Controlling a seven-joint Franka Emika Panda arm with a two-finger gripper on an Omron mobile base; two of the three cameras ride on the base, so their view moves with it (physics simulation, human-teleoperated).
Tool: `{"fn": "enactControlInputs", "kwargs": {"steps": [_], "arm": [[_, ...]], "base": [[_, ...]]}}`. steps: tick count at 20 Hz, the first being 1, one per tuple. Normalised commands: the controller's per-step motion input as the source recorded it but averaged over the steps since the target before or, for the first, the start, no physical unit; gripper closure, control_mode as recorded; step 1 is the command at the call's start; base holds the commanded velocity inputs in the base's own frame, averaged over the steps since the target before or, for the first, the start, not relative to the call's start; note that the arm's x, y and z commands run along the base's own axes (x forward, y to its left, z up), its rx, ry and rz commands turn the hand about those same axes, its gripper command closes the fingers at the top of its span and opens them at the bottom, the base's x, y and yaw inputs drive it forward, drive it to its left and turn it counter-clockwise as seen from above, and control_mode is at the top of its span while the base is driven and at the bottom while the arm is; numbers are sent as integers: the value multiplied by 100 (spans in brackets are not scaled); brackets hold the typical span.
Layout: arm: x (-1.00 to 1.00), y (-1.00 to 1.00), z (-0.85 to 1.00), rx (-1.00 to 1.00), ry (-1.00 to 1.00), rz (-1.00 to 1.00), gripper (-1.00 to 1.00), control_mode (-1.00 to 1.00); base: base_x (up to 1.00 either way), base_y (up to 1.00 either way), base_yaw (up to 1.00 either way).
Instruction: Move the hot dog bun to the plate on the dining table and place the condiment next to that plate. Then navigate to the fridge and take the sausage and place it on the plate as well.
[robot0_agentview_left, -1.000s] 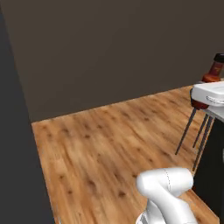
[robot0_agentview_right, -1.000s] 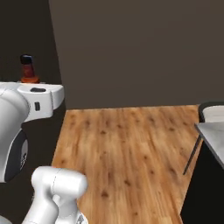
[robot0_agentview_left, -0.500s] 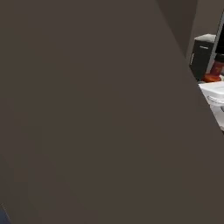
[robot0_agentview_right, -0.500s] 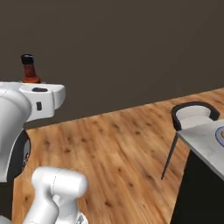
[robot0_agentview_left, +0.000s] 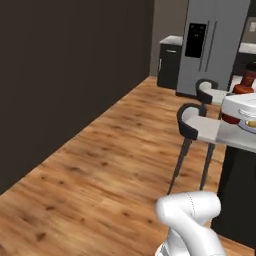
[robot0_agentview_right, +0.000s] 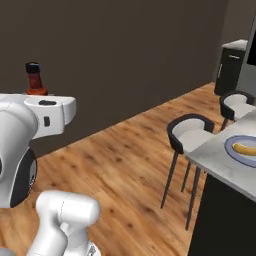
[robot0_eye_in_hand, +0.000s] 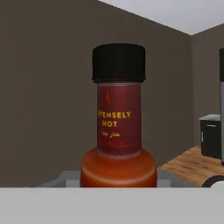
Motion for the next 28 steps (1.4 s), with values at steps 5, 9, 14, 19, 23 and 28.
{"fn": "enactControlInputs", "kwargs": {"steps": [5,9,14,19,23,28], "arm": [[0,0,0,0,0,0,100,100],[0,0,0,0,0,0,100,100],[0,0,0,0,0,0,100,100],[0,0,0,0,0,0,100,100],[0,0,0,0,0,0,100,100],[0,0,0,0,0,0,100,100]], "base": [[82,82,-57],[71,90,-54],[77,87,-53],[85,86,-52],[87,83,-52],[87,78,-53]]}}
